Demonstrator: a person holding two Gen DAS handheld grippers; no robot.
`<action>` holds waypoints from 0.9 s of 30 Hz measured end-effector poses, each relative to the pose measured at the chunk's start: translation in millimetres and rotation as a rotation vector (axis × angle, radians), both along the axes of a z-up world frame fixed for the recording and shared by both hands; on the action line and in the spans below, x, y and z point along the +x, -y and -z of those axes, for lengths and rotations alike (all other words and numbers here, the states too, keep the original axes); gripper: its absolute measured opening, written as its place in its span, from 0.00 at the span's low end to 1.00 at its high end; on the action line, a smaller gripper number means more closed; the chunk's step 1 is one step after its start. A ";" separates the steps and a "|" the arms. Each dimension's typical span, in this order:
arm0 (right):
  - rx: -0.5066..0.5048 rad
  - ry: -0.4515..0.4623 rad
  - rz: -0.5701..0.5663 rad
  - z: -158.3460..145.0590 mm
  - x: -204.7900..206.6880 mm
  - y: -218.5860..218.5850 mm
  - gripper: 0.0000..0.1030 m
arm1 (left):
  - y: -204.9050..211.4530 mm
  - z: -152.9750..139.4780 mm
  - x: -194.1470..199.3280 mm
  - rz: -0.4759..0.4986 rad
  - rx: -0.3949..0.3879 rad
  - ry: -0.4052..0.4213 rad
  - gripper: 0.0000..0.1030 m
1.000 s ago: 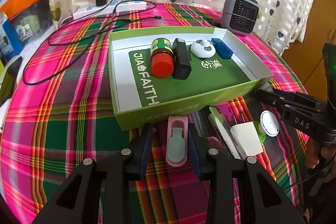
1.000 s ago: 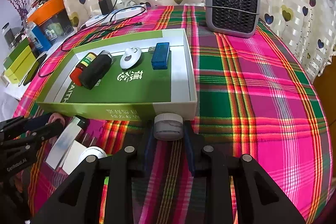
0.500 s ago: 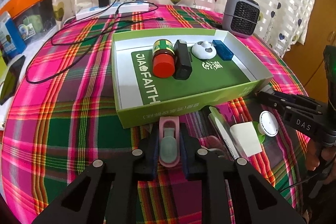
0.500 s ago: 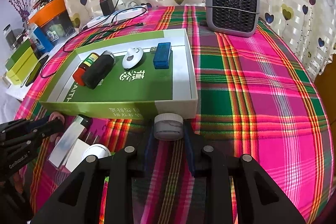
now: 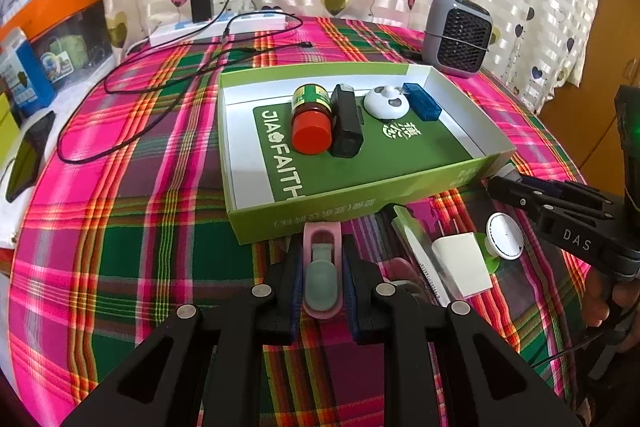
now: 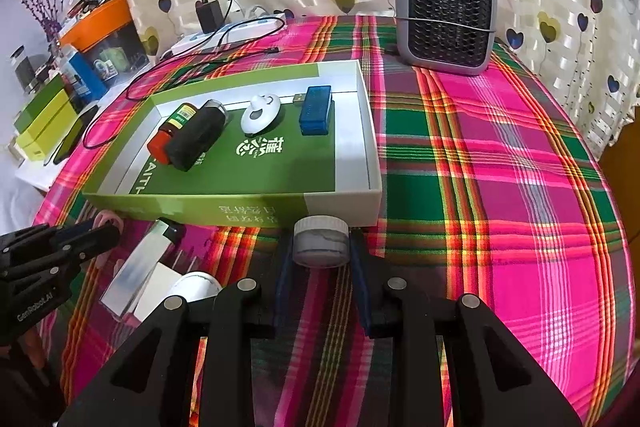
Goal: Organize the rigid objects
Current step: 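Carry the pink clip with the left tool while the right tool carries the white container into the box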
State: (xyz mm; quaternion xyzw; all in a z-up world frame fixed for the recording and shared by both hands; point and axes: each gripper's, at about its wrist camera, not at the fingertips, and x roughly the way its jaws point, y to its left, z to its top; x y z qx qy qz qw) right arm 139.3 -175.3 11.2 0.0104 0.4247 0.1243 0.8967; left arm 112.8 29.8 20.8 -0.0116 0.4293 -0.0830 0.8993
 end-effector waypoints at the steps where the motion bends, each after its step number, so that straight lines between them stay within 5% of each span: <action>1: 0.000 0.000 -0.001 -0.3 -0.6 -0.5 0.27 | 0.1 -0.1 0.0 0.001 0.000 0.001 0.16; 27: 0.015 0.022 -0.006 -6.6 -8.2 0.2 0.27 | 0.9 -11.3 -7.5 -0.010 0.008 0.031 0.16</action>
